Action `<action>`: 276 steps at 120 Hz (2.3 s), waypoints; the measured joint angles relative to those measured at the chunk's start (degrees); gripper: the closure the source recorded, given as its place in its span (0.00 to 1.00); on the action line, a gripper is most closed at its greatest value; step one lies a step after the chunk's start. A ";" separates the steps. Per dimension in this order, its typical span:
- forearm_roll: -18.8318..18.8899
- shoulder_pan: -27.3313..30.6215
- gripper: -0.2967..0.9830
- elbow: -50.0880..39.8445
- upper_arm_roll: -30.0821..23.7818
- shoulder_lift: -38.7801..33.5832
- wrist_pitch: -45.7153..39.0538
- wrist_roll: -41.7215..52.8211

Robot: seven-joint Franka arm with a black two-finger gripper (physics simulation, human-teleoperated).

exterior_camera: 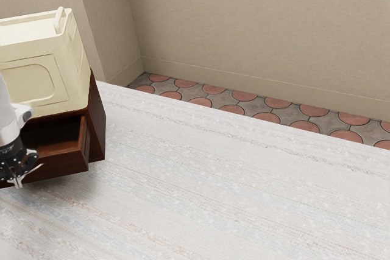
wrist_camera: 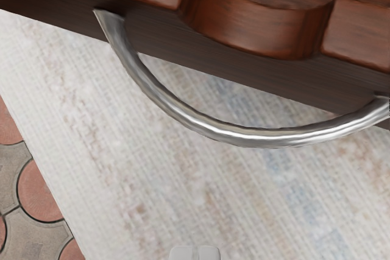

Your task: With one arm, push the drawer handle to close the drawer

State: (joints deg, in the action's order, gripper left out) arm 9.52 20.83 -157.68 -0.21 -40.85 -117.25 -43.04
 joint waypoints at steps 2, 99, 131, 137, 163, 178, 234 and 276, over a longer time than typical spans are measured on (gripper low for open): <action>0.25 0.16 0.84 -0.10 0.01 0.28 -0.61 0.53; 1.89 4.55 0.85 1.20 0.35 11.34 -14.78 15.80; 1.90 5.52 0.85 4.83 0.47 14.96 -15.60 18.53; 1.90 5.88 0.85 5.67 0.47 15.91 -15.71 18.98; 1.92 6.46 0.85 8.83 0.97 19.11 -16.37 20.80; 1.95 6.50 0.85 10.99 1.63 21.28 -16.52 21.83; 2.01 6.44 0.85 18.28 1.70 28.55 -16.71 25.26; 2.00 6.43 0.84 22.12 1.70 31.88 -16.77 27.37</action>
State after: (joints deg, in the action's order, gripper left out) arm 11.52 27.26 -135.56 1.50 -8.97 -134.01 -15.67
